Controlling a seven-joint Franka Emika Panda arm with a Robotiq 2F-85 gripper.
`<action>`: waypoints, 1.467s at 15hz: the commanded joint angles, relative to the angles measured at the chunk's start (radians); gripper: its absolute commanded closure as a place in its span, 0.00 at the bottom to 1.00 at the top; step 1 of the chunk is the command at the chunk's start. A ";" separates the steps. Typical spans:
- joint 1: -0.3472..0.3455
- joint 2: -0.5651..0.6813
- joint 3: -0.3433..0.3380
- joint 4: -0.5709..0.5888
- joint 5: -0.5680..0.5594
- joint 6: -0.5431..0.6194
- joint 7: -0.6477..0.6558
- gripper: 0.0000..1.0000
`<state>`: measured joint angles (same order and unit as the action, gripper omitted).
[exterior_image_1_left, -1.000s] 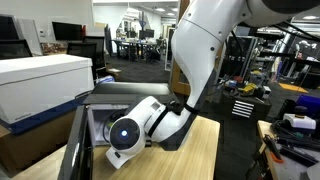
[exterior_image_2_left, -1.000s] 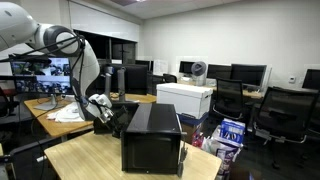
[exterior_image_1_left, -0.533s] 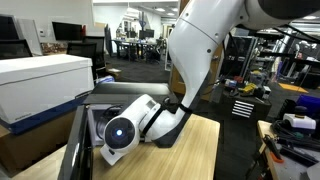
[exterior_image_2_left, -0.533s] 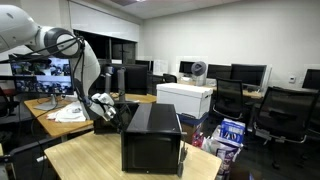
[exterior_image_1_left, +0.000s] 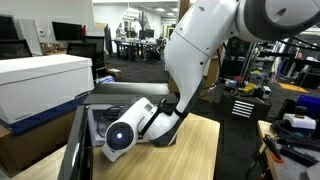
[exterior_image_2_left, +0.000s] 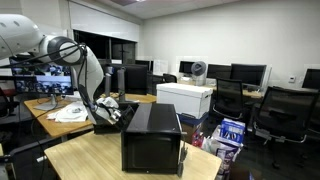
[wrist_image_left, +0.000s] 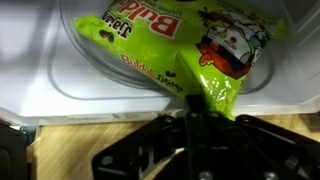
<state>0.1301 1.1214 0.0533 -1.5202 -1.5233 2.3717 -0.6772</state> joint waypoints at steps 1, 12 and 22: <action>0.032 0.033 -0.034 0.041 -0.051 -0.009 0.045 0.99; 0.092 0.007 -0.068 0.040 -0.132 -0.140 0.233 0.99; -0.114 -0.337 0.116 -0.371 0.262 0.021 -0.262 0.99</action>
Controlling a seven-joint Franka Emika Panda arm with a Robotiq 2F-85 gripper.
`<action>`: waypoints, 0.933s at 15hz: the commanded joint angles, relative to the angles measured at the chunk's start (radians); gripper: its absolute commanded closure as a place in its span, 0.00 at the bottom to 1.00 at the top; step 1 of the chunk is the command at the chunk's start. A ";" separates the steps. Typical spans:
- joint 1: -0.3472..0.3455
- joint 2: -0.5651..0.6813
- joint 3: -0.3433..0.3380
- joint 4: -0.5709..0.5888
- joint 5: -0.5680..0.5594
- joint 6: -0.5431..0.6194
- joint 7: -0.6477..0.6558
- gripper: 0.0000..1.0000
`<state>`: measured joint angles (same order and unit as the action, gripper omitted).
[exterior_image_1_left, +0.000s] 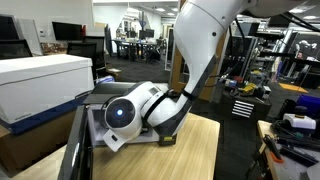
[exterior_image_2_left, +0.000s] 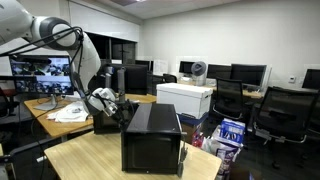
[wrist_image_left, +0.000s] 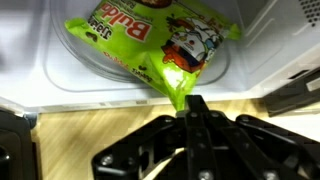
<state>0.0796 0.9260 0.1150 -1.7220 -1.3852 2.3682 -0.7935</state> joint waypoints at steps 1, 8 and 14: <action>-0.083 -0.180 0.076 -0.213 0.186 0.022 -0.208 0.99; -0.174 -0.360 0.265 -0.378 0.775 -0.044 -0.558 0.99; -0.148 -0.420 0.321 -0.366 1.280 -0.050 -0.574 0.99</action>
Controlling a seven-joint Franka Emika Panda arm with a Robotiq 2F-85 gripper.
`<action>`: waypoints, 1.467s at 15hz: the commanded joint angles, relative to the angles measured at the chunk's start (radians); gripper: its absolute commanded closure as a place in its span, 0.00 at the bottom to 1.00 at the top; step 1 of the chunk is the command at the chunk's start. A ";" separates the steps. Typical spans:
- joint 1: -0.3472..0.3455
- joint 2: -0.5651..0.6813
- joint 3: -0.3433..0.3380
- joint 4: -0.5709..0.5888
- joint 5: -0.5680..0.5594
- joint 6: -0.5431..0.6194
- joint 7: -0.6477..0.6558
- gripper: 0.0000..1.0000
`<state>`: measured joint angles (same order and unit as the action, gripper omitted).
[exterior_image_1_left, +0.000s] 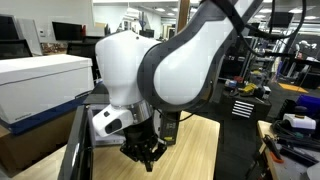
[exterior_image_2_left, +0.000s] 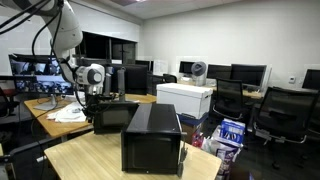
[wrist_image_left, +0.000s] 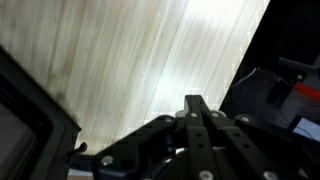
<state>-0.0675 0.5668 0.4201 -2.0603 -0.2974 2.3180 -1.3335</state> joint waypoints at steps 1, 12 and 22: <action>-0.002 -0.071 0.027 -0.028 0.268 0.006 -0.033 0.99; 0.023 -0.194 0.123 -0.058 0.928 0.235 -0.131 0.99; 0.185 -0.159 0.104 -0.018 0.849 0.472 -0.101 0.99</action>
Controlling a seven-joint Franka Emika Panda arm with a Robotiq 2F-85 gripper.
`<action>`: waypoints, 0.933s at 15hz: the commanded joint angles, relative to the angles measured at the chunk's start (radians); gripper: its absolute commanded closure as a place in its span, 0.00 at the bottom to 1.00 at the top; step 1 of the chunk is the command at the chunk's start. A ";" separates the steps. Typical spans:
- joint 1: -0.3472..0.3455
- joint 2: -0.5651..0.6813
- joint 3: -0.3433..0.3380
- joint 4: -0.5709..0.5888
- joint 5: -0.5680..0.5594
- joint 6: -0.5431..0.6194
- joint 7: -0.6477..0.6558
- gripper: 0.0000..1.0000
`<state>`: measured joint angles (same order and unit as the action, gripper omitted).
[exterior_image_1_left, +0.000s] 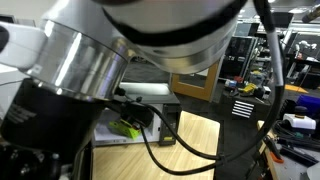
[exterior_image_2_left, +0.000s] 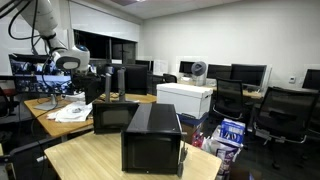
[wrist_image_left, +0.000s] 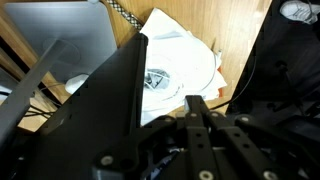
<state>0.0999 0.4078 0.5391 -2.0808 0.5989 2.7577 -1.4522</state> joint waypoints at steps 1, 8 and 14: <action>0.019 -0.003 -0.023 0.003 -0.069 0.020 0.029 0.99; 0.024 -0.003 -0.105 0.025 -0.275 -0.016 0.140 0.99; 0.053 0.042 -0.139 0.097 -0.413 -0.012 0.218 0.99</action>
<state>0.1261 0.4253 0.4231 -2.0286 0.2576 2.7592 -1.2935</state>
